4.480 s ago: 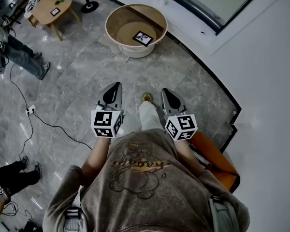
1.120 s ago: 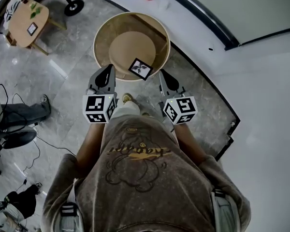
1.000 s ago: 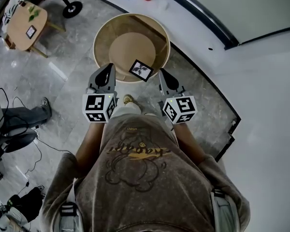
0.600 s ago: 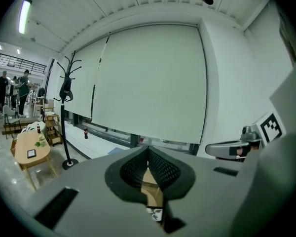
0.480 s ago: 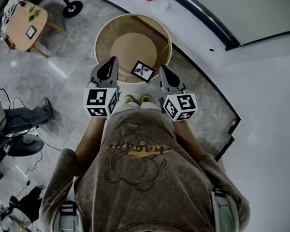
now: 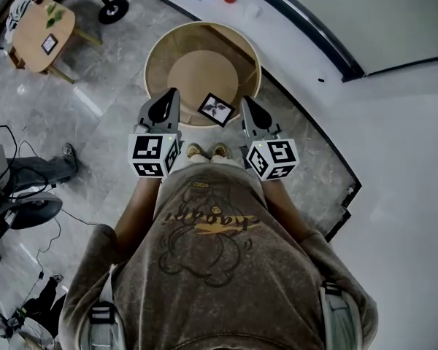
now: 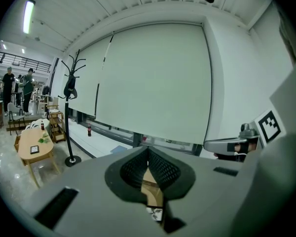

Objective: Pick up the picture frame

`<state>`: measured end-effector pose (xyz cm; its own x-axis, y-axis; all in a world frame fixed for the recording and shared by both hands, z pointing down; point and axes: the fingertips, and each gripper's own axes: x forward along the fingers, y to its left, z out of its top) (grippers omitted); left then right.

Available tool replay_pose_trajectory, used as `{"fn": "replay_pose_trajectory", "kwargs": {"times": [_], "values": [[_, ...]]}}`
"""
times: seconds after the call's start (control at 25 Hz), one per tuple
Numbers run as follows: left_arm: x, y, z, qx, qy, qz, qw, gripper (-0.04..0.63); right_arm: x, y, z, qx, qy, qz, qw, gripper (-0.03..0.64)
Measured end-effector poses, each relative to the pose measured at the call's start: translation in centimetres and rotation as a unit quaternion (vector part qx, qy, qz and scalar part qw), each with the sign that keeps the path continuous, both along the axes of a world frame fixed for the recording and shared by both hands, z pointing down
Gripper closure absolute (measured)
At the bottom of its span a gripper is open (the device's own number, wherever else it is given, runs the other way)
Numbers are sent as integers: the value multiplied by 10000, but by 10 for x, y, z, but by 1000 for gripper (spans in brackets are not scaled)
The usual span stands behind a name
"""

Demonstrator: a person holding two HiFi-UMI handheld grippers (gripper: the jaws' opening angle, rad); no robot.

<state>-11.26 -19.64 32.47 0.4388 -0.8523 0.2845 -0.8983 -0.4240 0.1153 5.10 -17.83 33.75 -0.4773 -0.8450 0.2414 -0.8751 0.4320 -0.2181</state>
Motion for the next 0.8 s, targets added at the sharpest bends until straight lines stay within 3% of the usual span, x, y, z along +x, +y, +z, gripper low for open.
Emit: {"fn": "replay_pose_trajectory", "kwargs": {"times": [0.36,0.8], "values": [[3,-11,13,-177,40,-75,9998,577,3,-17,10,-92,-39,3,10000,598],[19,-26,68,-600,54,6,9982,577,17,-42,60,-336,-22,36,9994,598]]}}
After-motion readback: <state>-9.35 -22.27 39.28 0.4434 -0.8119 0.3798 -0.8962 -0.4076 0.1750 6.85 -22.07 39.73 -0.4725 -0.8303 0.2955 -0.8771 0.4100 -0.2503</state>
